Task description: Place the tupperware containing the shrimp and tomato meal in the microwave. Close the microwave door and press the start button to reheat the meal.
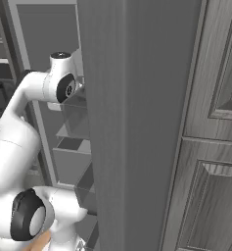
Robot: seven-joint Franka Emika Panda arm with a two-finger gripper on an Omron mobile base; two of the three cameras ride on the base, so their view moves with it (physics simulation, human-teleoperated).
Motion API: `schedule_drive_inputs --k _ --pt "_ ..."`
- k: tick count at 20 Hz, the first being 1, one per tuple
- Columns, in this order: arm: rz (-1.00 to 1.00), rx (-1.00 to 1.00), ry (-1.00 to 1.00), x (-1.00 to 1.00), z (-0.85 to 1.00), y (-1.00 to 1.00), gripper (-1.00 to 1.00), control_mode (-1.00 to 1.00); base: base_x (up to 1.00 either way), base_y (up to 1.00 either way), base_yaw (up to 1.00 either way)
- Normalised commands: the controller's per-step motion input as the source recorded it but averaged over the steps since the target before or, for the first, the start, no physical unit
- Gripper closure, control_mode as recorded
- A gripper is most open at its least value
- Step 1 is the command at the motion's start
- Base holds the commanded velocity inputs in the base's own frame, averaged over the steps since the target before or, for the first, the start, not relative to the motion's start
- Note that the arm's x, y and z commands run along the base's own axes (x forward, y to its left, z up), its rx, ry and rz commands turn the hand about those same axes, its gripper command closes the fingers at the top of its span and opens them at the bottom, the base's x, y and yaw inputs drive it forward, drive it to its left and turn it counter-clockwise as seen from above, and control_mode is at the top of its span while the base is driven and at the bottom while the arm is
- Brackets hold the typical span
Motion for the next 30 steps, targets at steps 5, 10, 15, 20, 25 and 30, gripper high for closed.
schedule_drive_inputs --k 5,10,15,20,25,30 --pt "0.0 0.06 -0.12 -0.03 0.04 -0.1 -1.0 -1.0 0.0 0.0 0.0" --pt "-0.06 0.06 -0.35 -0.17 0.38 -0.02 -1.0 -1.0 0.0 0.0 0.0" --pt "-0.1 0.04 -0.34 0.0 0.47 0.0 -1.0 -1.0 0.0 0.0 0.0" --pt "-0.14 0.02 -0.2 0.02 0.48 0.0 -1.0 -1.0 0.0 0.0 0.0" --pt "-0.17 0.04 -0.07 0.19 0.41 0.0 -1.0 -1.0 0.0 0.0 0.0" --pt "-0.17 0.05 -0.08 0.3 0.28 0.0 -1.0 -1.0 0.0 0.0 0.0"
